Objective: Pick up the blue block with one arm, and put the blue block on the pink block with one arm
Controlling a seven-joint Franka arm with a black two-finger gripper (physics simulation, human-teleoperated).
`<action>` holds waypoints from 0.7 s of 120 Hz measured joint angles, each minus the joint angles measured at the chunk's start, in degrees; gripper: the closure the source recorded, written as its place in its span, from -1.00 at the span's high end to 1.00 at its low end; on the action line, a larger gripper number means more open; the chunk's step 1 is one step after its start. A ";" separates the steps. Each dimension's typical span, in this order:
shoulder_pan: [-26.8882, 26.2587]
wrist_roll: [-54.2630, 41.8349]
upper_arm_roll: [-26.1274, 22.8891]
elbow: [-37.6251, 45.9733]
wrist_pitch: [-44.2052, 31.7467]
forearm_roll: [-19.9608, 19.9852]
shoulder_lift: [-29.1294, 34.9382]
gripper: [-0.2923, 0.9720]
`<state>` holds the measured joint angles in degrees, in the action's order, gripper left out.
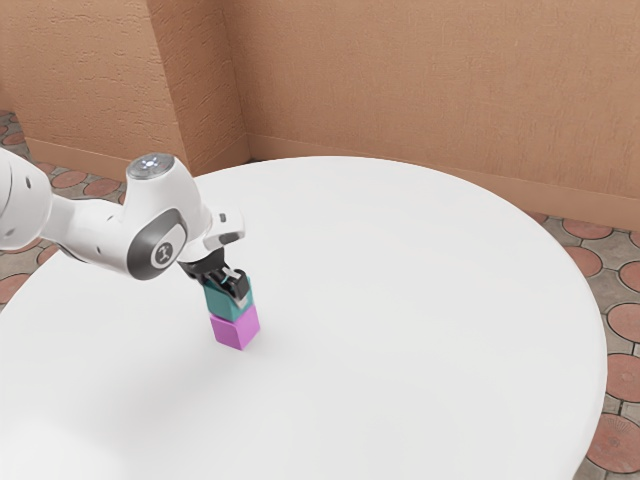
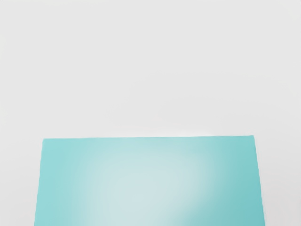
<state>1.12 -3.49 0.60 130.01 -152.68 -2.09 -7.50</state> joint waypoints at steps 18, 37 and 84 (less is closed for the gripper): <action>-0.29 -0.74 -0.07 -0.06 0.11 0.45 -0.05 0.26; -0.28 -1.32 -0.01 0.06 0.20 0.64 1.51 0.39; -1.24 -1.87 1.16 -11.11 19.46 1.03 12.92 0.49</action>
<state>-0.12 -5.37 1.76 118.90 -133.22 -1.06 5.42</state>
